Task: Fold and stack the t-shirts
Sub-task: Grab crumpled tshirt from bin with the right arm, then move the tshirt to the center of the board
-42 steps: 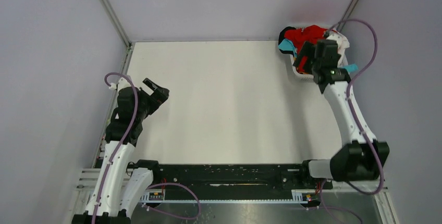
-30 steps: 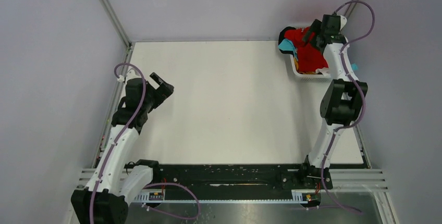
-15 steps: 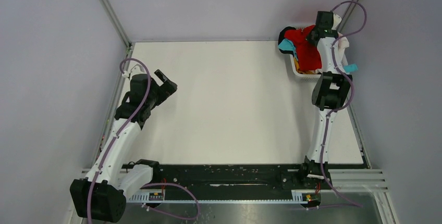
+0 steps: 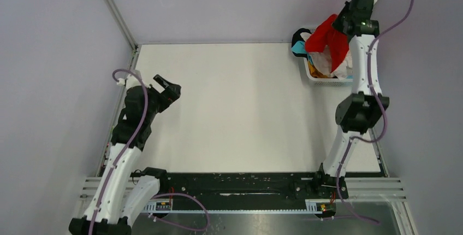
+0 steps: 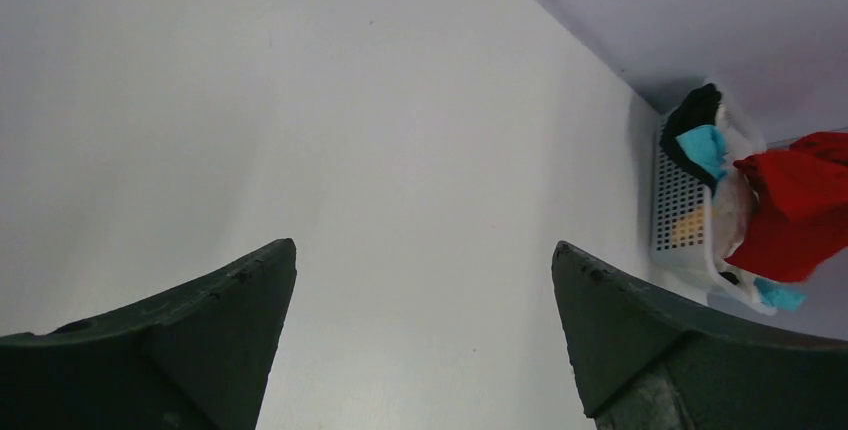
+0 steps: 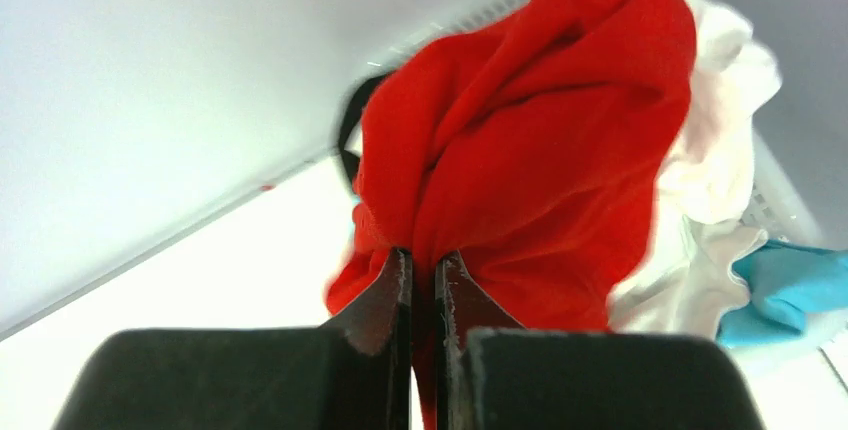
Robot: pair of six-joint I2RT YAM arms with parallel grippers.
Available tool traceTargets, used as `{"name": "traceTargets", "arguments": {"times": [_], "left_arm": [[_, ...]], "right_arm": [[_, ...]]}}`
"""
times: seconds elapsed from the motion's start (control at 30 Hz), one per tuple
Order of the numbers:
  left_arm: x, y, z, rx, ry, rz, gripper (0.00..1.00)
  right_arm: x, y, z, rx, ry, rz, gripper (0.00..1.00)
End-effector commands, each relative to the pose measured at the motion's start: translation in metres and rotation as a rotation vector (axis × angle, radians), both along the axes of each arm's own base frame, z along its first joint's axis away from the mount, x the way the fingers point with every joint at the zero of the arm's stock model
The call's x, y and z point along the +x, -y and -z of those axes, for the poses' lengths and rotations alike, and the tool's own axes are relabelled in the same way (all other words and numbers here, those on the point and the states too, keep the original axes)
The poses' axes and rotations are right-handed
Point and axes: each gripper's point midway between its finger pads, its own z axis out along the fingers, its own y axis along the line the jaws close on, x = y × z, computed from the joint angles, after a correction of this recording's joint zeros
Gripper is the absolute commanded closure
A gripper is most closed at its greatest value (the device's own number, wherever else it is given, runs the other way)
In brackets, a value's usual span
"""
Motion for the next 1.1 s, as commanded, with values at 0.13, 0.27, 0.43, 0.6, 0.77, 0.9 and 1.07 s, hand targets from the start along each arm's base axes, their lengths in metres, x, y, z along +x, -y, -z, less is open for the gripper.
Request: {"name": "traceTargets", "arguments": {"times": [0.13,0.27,0.43,0.6,0.77,0.9,1.07], "left_arm": [[-0.016,-0.012,-0.041,-0.026,0.208,-0.060,0.01],[-0.023,-0.010,-0.048,-0.039,0.236,-0.045,0.01],[-0.032,-0.016,-0.046,-0.051,0.204,-0.082,0.01],[-0.045,-0.026,-0.039,-0.045,0.153,-0.137,0.01],[-0.052,-0.031,-0.025,-0.040,0.096,-0.170,0.01],[-0.049,-0.020,-0.004,-0.036,0.022,-0.108,0.01],[-0.041,0.002,0.039,-0.034,-0.144,0.012,0.01]], "right_arm": [[-0.141,-0.128,-0.206,-0.035,0.343,-0.462,1.00],[-0.192,-0.201,-0.236,-0.032,0.422,-0.720,1.00],[-0.253,-0.281,-0.267,0.101,0.513,-1.043,1.00],[-0.298,-0.338,-0.273,0.224,0.534,-1.316,1.00],[-0.264,-0.337,-0.173,0.272,0.306,-1.159,1.00],[-0.244,-0.279,0.027,0.257,-0.067,-0.812,0.79],[-0.264,-0.147,0.161,0.243,-0.359,-0.262,0.07]]}}
